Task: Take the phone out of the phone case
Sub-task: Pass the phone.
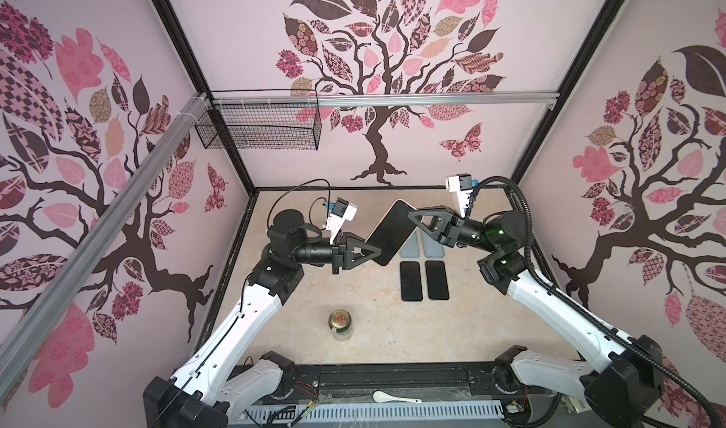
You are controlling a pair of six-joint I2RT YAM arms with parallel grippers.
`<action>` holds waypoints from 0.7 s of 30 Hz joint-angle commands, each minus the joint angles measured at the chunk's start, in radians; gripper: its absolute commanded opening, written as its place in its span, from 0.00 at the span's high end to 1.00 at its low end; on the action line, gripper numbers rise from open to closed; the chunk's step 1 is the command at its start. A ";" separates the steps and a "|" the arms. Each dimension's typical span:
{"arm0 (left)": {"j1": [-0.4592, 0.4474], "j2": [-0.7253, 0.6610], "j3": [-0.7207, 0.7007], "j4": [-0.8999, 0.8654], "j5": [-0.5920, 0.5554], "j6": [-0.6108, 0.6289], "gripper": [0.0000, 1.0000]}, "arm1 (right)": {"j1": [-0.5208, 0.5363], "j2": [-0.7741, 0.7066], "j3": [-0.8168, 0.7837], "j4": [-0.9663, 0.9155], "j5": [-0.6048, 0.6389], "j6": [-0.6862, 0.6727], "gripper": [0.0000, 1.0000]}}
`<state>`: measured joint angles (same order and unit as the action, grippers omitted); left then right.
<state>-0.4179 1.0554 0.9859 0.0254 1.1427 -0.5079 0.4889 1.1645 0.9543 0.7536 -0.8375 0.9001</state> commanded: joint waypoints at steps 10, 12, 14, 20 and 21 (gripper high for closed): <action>-0.002 -0.017 -0.001 -0.078 -0.052 0.096 1.00 | -0.001 -0.043 0.023 -0.069 0.029 -0.119 0.72; -0.002 -0.018 0.029 -0.173 -0.088 0.157 1.00 | -0.001 -0.067 0.038 -0.206 0.064 -0.225 0.33; -0.003 -0.016 0.059 -0.258 -0.127 0.212 1.00 | -0.001 -0.097 0.059 -0.365 0.142 -0.337 0.19; -0.002 0.017 0.149 -0.490 -0.258 0.338 1.00 | -0.001 -0.157 0.096 -0.691 0.357 -0.656 0.13; -0.002 0.021 0.158 -0.519 -0.293 0.356 1.00 | -0.001 -0.157 0.105 -0.739 0.389 -0.691 0.02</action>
<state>-0.4179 1.0805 1.0702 -0.3977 0.9386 -0.2539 0.4889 1.0325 0.9977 0.2203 -0.5831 0.4080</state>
